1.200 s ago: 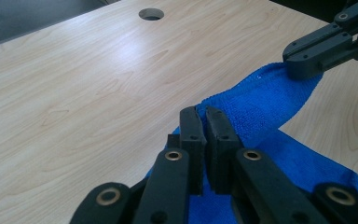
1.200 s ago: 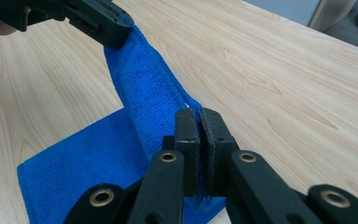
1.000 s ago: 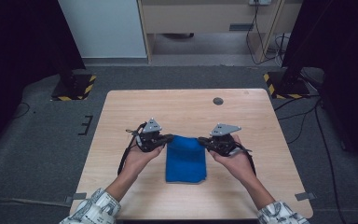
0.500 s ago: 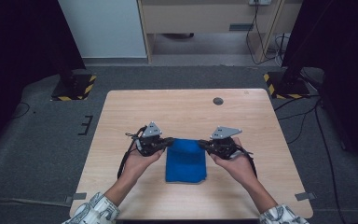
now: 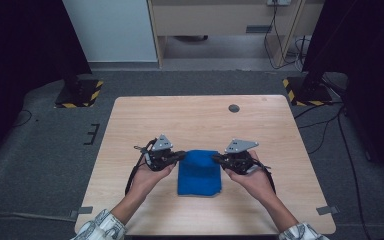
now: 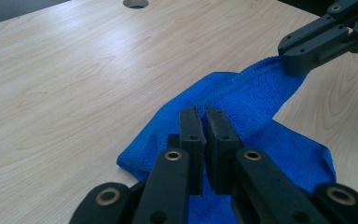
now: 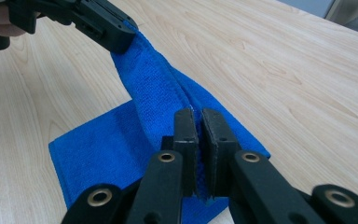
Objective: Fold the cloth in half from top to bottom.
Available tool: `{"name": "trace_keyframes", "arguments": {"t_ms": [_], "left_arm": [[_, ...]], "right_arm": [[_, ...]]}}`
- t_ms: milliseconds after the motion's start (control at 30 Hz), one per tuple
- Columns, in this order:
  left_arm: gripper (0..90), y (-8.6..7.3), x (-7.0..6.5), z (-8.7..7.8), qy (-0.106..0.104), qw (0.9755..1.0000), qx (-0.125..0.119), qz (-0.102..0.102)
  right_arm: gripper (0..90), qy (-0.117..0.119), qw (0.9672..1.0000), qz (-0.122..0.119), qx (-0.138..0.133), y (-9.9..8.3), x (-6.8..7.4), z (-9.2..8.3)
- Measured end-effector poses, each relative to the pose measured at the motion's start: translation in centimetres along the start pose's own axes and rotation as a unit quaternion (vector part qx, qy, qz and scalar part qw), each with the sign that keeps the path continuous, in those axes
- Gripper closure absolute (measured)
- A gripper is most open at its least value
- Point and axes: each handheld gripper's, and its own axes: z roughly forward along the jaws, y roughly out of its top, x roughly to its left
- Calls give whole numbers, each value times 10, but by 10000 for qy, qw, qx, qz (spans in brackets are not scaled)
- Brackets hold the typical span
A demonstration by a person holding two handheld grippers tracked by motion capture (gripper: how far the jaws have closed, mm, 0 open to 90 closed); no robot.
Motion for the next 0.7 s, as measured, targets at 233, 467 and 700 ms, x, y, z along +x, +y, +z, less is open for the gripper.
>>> {"name": "trace_keyframes", "arguments": {"t_ms": [233,467,700], "left_arm": [[863,-4,-1,-3,-11,10000,-23,-32],[861,-14,-3,-5,-76,9999,7,-67],[855,-22,-6,-5,-113,9999,45,-81]], "right_arm": [[850,58,10000,-42,-2,-1,5,0],[847,130,9999,-78,20,-4,12,-2],[842,141,9998,-95,106,-14,15,-1]]}}
